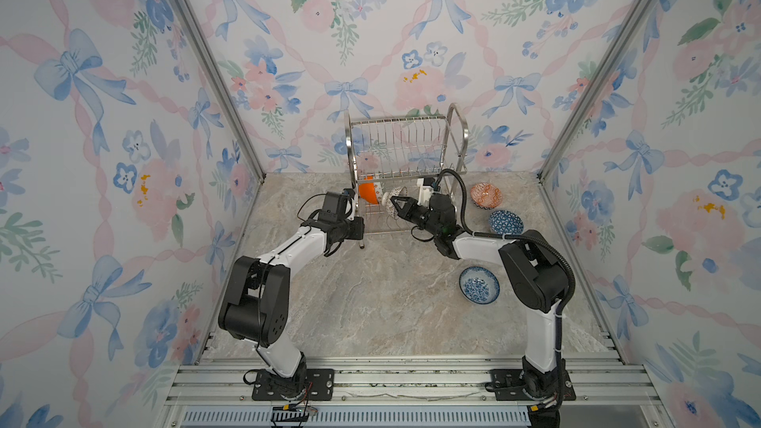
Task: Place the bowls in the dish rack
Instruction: 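Tilt the white bowl upright and carry it into the rack beside the green bowl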
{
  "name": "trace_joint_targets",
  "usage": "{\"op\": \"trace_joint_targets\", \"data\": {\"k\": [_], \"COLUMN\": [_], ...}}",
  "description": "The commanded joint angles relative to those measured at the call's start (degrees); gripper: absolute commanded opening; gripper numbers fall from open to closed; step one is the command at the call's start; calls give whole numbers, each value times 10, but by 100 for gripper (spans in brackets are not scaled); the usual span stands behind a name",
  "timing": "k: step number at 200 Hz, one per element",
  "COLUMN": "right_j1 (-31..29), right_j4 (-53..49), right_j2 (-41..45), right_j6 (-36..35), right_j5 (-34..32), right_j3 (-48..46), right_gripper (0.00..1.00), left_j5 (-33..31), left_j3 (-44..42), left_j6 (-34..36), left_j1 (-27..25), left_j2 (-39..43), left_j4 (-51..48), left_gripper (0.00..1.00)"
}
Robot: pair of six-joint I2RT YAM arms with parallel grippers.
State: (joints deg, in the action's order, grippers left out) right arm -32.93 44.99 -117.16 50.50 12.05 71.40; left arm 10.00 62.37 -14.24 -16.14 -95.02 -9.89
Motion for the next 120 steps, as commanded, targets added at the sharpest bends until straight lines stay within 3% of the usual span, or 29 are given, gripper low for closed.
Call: {"op": "trace_joint_targets", "data": {"k": [1,120], "right_j1": [11,38], "right_j4": [54,89], "right_j2": [-6,-63], "right_j6": [-16,-26], "right_j5": [11,61], "right_j3": [36,101], "right_gripper": [0,0], "left_j5": [52,40], "left_j3": [-23,-24], "left_j6": [-5,11], "left_j1": [-5,-3], "left_j2": [-2,-1], "left_j4": [-100,-104], "left_gripper": [0,0]}}
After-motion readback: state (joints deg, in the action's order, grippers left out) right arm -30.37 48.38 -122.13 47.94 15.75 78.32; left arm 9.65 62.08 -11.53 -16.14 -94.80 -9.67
